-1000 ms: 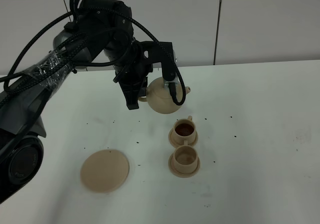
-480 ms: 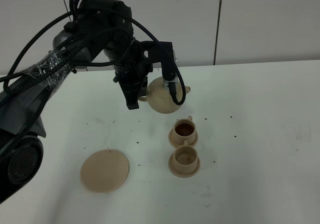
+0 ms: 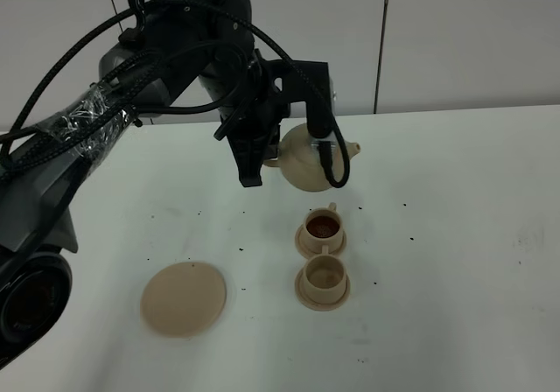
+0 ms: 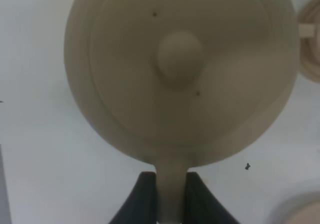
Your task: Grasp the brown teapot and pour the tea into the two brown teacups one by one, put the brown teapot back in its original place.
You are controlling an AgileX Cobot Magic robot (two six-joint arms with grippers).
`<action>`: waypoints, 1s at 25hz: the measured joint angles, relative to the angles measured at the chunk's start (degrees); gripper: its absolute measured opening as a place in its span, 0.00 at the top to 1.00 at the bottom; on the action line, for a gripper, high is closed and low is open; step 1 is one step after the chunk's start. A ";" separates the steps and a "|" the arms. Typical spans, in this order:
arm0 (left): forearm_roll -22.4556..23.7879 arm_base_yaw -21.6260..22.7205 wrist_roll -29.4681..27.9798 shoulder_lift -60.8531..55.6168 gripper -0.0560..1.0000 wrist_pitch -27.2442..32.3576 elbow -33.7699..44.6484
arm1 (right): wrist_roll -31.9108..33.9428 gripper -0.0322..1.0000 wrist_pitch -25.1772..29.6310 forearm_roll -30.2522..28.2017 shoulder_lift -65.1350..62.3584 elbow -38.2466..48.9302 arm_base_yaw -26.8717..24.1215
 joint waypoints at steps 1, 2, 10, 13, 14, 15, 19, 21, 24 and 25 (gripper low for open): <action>0.30 -0.38 -0.27 -0.99 0.79 0.00 1.30 | 0.00 0.74 0.00 0.08 0.00 0.00 0.00; 0.59 -0.66 -0.27 -1.98 0.79 0.00 2.78 | 0.00 0.74 0.00 0.14 0.00 0.00 0.00; 4.20 -0.93 -0.82 -11.85 0.79 0.00 18.20 | 0.00 0.74 0.00 0.14 0.00 0.00 0.00; 5.72 -0.93 -0.86 -13.22 0.79 -0.05 20.72 | 0.00 0.74 0.00 0.14 0.00 0.00 0.00; 5.93 -0.93 -0.86 -13.22 0.79 -0.05 21.38 | 0.00 0.74 0.00 0.14 0.00 0.00 0.00; 6.01 -0.93 -0.72 -13.22 0.79 -0.05 22.14 | 0.00 0.74 0.00 0.14 0.00 0.00 0.00; 6.25 -0.93 0.32 -13.22 0.79 -0.11 24.74 | 0.00 0.74 0.00 0.14 0.00 0.00 0.00; 6.74 -0.93 0.89 -13.04 0.79 -0.11 25.42 | 0.00 0.74 0.00 0.14 0.00 0.00 0.00; 7.66 -0.93 1.48 -12.04 0.79 -0.37 25.87 | 0.00 0.74 0.00 0.14 0.00 0.00 0.00; 7.92 -0.93 1.92 -11.64 0.79 -0.42 25.95 | 0.00 0.74 0.00 0.14 0.00 0.00 0.00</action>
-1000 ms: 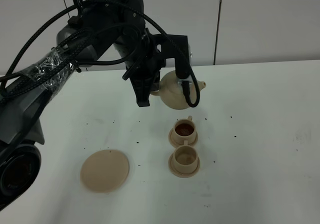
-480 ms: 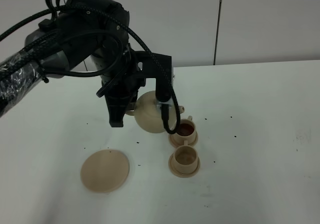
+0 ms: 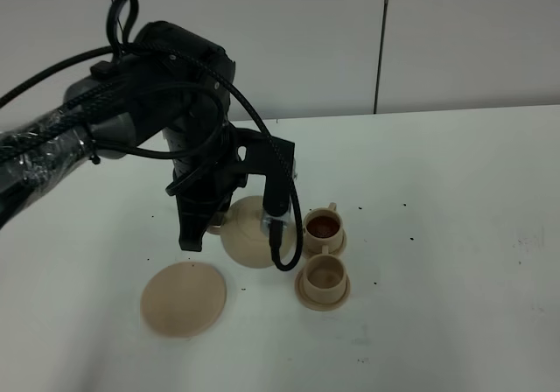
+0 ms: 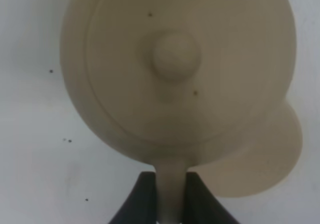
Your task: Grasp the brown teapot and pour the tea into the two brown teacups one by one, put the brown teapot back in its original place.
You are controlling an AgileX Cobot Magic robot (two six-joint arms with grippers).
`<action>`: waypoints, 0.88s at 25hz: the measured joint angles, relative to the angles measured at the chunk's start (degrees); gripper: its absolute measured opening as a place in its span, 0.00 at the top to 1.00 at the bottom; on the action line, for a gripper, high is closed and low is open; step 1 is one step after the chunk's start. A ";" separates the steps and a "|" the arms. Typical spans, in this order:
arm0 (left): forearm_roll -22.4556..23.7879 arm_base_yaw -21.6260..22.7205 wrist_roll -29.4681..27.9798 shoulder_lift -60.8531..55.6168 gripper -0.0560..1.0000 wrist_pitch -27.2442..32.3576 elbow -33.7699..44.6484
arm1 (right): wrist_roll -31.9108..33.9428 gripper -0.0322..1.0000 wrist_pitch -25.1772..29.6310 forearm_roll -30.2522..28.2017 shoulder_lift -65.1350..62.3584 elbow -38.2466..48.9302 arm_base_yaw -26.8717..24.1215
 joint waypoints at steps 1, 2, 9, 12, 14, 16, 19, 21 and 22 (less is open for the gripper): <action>0.34 -0.04 0.35 0.44 0.79 -0.06 0.00 | 0.00 0.74 0.00 0.00 0.00 0.00 0.00; 0.80 -0.20 0.66 0.67 0.79 -0.14 0.00 | 0.00 0.74 0.00 0.00 0.00 0.00 0.00; 3.05 -1.08 2.91 0.81 0.79 -2.87 0.00 | 0.00 0.74 0.00 0.00 0.00 0.00 0.00; 3.38 -1.08 3.67 0.81 0.79 -4.72 0.00 | 0.00 0.74 0.00 0.00 0.00 0.00 0.00; 3.58 -1.08 4.47 0.81 0.79 -5.51 0.00 | 0.00 0.74 0.00 0.00 0.00 0.00 0.00; 4.33 -1.15 5.01 0.81 0.79 -5.89 0.00 | 0.00 0.74 0.00 0.00 0.00 0.00 0.00; 5.87 -1.43 5.80 0.96 0.79 -5.95 0.00 | 0.00 0.74 0.00 0.00 0.00 0.00 0.00; 6.29 -1.72 6.06 1.27 0.79 -5.95 0.00 | 0.00 0.74 0.00 0.00 0.00 0.00 0.00; 6.64 -1.96 6.12 1.40 0.79 -5.95 0.00 | 0.00 0.74 0.00 0.00 0.00 0.00 0.00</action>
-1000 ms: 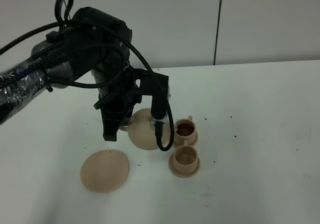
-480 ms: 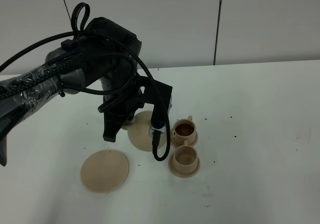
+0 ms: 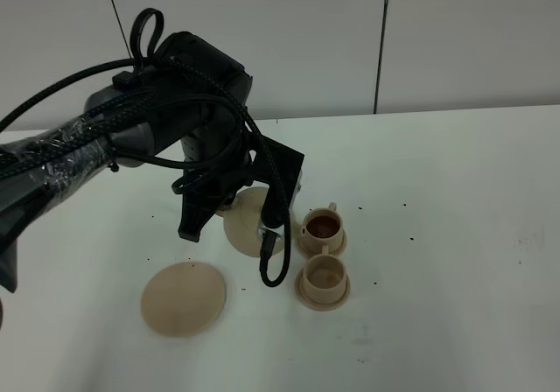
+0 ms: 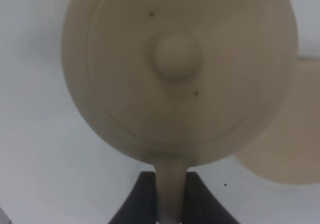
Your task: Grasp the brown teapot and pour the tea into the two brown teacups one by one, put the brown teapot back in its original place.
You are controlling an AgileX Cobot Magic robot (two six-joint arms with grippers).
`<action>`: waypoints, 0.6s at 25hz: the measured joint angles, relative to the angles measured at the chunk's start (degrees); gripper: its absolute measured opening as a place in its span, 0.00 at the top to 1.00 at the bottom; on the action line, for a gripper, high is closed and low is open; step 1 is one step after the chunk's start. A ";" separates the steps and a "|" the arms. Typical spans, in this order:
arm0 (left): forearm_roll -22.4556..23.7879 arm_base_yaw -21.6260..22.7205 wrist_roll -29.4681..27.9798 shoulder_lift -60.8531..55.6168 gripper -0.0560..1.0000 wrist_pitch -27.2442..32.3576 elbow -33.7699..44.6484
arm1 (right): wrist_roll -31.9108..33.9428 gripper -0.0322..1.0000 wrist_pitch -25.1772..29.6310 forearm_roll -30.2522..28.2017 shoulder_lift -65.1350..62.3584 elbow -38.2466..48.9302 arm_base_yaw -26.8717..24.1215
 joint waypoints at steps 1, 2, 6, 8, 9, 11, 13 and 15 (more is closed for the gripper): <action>0.05 -0.08 0.01 0.12 0.79 -0.05 0.00 | 0.00 0.74 0.00 0.04 0.00 0.00 0.00; 0.05 -0.24 0.13 0.23 0.79 -0.11 0.00 | 0.00 0.74 0.00 0.04 0.00 0.00 0.00; 0.05 -0.47 1.02 0.73 0.79 -1.24 0.00 | 0.00 0.74 0.00 0.04 0.00 0.00 0.00; 0.33 -0.75 1.56 1.19 0.79 -1.37 0.00 | 0.00 0.74 0.00 0.04 0.00 0.00 0.00; 0.72 -1.11 1.70 1.41 0.79 -1.48 0.00 | 0.00 0.74 0.00 0.04 0.00 0.00 0.00; 2.01 -1.95 1.72 1.87 0.79 -1.57 0.00 | 0.00 0.74 0.00 0.04 0.00 0.00 0.00; 2.69 -2.74 1.77 2.00 0.79 -1.90 0.00 | 0.00 0.74 0.00 0.04 0.00 0.00 0.00; 3.81 -3.41 1.84 2.00 0.79 -2.55 0.00 | 0.00 0.74 0.00 0.04 0.00 0.00 0.00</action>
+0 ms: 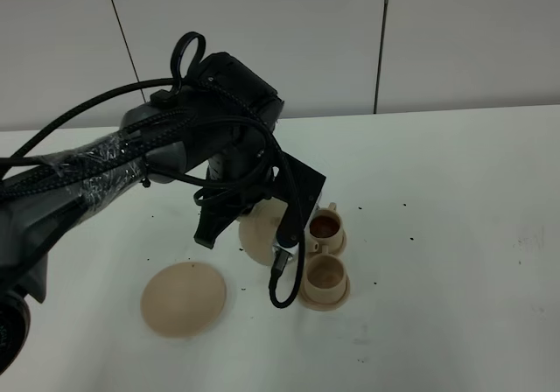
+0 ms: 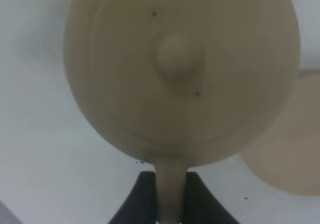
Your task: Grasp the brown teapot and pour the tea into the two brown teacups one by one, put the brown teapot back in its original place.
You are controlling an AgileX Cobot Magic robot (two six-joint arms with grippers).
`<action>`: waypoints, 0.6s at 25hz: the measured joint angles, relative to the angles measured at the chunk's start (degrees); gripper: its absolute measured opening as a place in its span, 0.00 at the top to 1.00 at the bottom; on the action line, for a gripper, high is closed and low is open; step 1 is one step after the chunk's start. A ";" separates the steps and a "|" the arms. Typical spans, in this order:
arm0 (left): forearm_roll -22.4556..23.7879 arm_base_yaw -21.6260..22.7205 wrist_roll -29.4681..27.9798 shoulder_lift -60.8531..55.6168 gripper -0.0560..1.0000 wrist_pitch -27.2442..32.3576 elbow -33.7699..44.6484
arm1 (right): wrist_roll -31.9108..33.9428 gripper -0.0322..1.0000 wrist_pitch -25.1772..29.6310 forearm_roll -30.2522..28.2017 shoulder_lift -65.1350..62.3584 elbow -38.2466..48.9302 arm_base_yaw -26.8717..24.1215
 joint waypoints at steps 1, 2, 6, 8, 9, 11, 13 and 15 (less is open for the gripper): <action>0.23 -0.14 0.00 0.00 0.79 -0.32 0.00 | 0.00 0.74 0.00 0.00 0.00 0.00 0.00; 0.28 -0.34 0.00 0.00 0.79 -0.48 0.00 | 0.00 0.74 0.00 0.00 0.00 0.00 0.00; 1.91 -1.07 0.05 0.00 0.79 -0.64 0.00 | 0.00 0.74 0.00 0.00 0.00 0.00 0.00; 3.26 -1.51 0.05 0.00 0.79 -0.64 0.00 | 0.00 0.74 0.00 0.03 0.00 0.00 0.00; 4.18 -1.80 0.05 0.00 0.79 -0.64 0.00 | 0.00 0.74 0.00 0.03 0.00 0.00 0.00; 5.91 -2.50 0.05 0.00 0.79 -0.77 0.00 | 0.00 0.74 0.00 0.03 0.00 0.00 0.00; 7.22 -3.06 0.05 0.00 0.79 -0.98 0.00 | 0.00 0.74 0.00 0.09 0.00 0.00 0.00; 8.18 -3.50 0.05 0.00 0.79 -1.57 0.00 | 0.00 0.74 0.00 0.09 0.00 0.00 0.00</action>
